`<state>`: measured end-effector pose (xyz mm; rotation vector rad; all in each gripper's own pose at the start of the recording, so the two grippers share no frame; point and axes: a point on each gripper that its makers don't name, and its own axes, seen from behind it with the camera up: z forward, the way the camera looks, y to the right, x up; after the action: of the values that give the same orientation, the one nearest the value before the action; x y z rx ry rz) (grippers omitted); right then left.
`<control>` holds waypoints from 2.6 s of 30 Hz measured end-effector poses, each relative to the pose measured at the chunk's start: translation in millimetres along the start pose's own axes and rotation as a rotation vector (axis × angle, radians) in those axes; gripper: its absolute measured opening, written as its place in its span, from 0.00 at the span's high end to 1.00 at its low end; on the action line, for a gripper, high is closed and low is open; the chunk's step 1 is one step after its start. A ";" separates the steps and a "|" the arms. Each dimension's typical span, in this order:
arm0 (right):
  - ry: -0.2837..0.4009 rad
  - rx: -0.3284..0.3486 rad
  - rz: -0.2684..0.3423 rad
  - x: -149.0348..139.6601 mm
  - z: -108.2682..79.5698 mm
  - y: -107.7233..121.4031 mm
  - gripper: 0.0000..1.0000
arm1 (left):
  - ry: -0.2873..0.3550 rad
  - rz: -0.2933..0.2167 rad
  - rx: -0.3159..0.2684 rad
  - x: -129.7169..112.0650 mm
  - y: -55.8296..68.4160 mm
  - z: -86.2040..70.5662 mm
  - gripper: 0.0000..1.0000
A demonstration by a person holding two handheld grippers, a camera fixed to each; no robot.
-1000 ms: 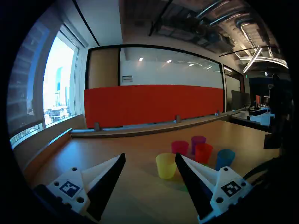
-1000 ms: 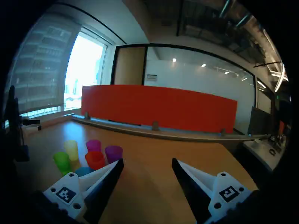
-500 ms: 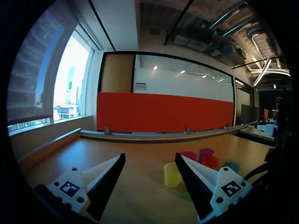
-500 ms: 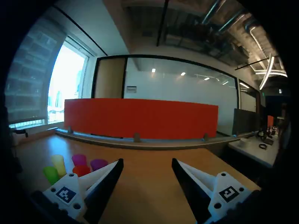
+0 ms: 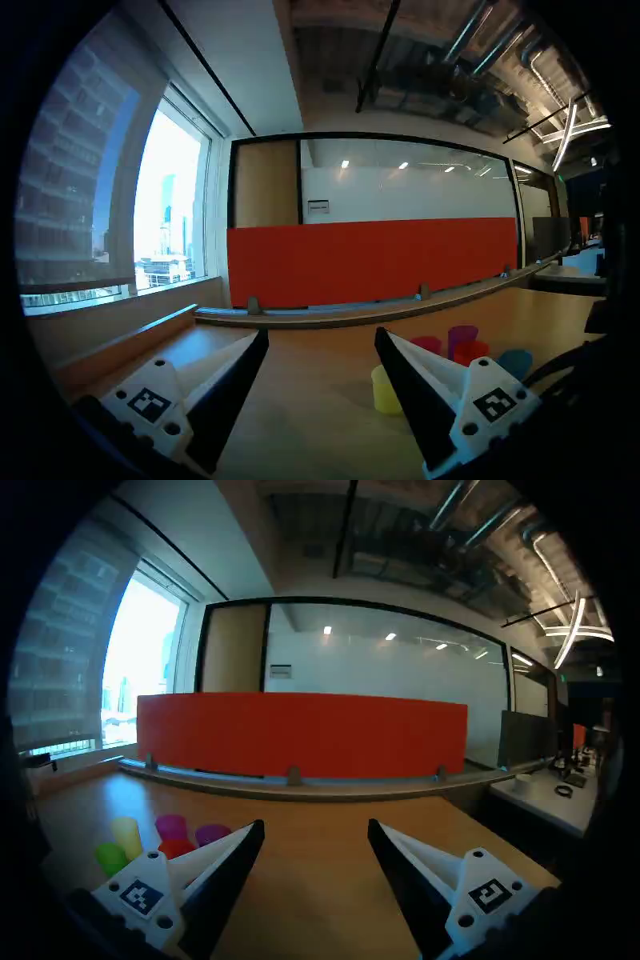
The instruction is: Pour water
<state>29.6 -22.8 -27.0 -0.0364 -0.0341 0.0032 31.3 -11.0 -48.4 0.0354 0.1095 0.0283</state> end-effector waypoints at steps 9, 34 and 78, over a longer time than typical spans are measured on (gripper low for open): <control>-0.009 -0.035 -0.009 2.6 6.4 9.4 0.00 | 0.013 0.038 0.035 -12.8 0.6 1.9 0.01; -0.034 -0.073 -0.010 -1.6 10.6 17.1 0.00 | -0.026 0.005 0.057 -64.4 -0.3 10.9 0.01; -0.018 -0.086 -0.011 8.9 3.9 19.1 0.00 | -0.077 -0.043 0.041 -88.5 -1.7 15.9 0.01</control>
<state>38.4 -3.5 -23.5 -0.1224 -0.0522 -0.0091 -54.8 -15.9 -23.1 0.0751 0.0335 -0.0184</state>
